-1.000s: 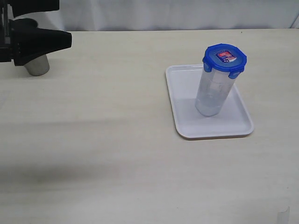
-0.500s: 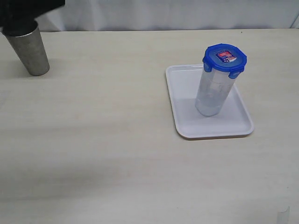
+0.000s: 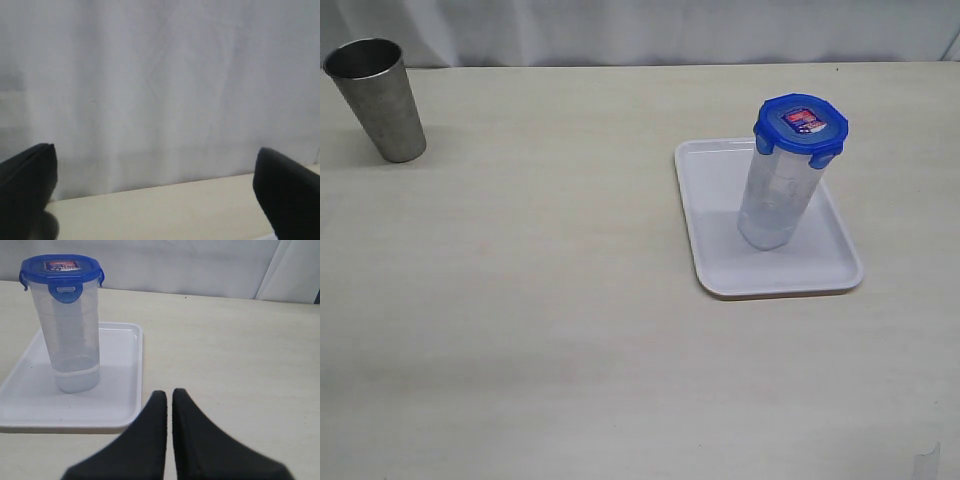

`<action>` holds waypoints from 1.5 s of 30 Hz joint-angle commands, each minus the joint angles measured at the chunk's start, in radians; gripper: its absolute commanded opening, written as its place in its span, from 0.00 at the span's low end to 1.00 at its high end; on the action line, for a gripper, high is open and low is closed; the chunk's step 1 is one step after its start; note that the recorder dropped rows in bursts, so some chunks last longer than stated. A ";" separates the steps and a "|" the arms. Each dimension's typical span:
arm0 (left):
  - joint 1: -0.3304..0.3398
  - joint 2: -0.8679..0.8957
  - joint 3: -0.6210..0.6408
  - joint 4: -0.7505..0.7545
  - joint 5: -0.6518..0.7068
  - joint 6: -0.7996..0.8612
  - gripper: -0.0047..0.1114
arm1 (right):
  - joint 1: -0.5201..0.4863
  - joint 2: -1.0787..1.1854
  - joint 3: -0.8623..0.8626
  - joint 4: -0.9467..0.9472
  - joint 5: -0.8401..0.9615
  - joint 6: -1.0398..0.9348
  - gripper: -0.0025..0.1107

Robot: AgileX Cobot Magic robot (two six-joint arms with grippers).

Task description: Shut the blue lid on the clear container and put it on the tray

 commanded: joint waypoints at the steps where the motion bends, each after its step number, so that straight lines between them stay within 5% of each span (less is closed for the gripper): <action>1: -0.009 -0.135 0.069 -0.016 0.112 -0.123 0.92 | -0.006 -0.005 0.002 0.001 -0.005 -0.004 0.06; 10: -0.009 -0.405 0.228 -0.016 0.131 -0.150 0.92 | -0.006 -0.005 0.002 0.001 -0.005 -0.004 0.06; 23: -0.009 -0.438 0.253 -0.057 0.035 -0.117 0.92 | -0.006 -0.005 0.002 0.001 -0.005 -0.004 0.06; 25: -0.009 -0.440 0.255 -0.254 0.039 0.081 0.92 | -0.006 -0.005 0.002 0.001 -0.005 -0.004 0.06; 28: -0.009 -0.461 0.308 -0.945 0.018 0.819 0.92 | -0.006 -0.005 0.002 0.001 -0.005 -0.004 0.06; 30: -0.009 -0.479 0.363 -1.147 -0.042 1.116 0.92 | -0.006 -0.005 0.002 0.001 -0.005 -0.004 0.06; 38: -0.005 -0.656 0.528 -1.181 -0.076 1.322 0.92 | -0.006 -0.005 0.002 0.001 -0.005 -0.004 0.06; 45: 0.102 -0.804 0.669 -1.183 -0.076 1.322 0.92 | -0.006 -0.005 0.002 0.001 -0.005 -0.004 0.06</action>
